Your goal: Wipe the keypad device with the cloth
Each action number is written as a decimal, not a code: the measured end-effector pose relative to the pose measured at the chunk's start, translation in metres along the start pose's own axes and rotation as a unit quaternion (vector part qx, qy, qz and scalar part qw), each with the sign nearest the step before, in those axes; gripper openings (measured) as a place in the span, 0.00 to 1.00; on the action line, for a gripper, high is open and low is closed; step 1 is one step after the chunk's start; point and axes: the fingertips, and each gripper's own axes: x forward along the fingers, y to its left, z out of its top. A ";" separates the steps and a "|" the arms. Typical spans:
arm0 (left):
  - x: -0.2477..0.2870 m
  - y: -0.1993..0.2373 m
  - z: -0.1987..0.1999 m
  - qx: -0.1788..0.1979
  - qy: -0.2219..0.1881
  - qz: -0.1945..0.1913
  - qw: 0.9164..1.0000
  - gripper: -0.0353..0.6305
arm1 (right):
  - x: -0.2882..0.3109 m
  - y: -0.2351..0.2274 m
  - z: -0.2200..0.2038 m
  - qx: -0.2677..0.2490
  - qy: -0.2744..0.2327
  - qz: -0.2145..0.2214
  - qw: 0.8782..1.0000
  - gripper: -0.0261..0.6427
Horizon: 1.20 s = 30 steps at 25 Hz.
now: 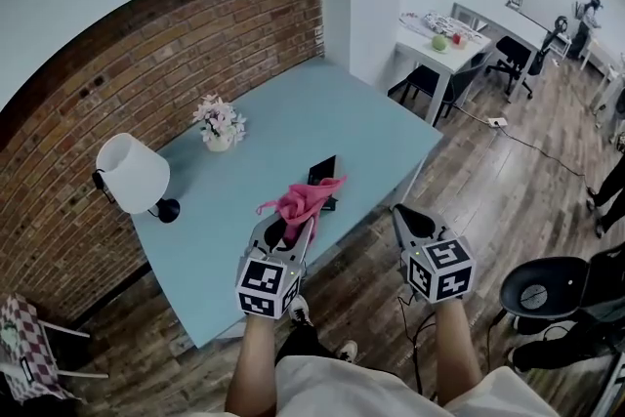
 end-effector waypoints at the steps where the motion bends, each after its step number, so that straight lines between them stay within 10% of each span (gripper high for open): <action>1: -0.004 -0.003 0.003 0.002 -0.003 0.003 1.000 0.25 | -0.006 0.001 0.002 -0.005 -0.002 -0.001 1.000 0.07; 30: -0.197 -0.043 0.041 0.070 -0.062 0.005 0.996 0.26 | -0.142 0.154 0.022 -0.049 -0.070 -0.024 0.996 0.07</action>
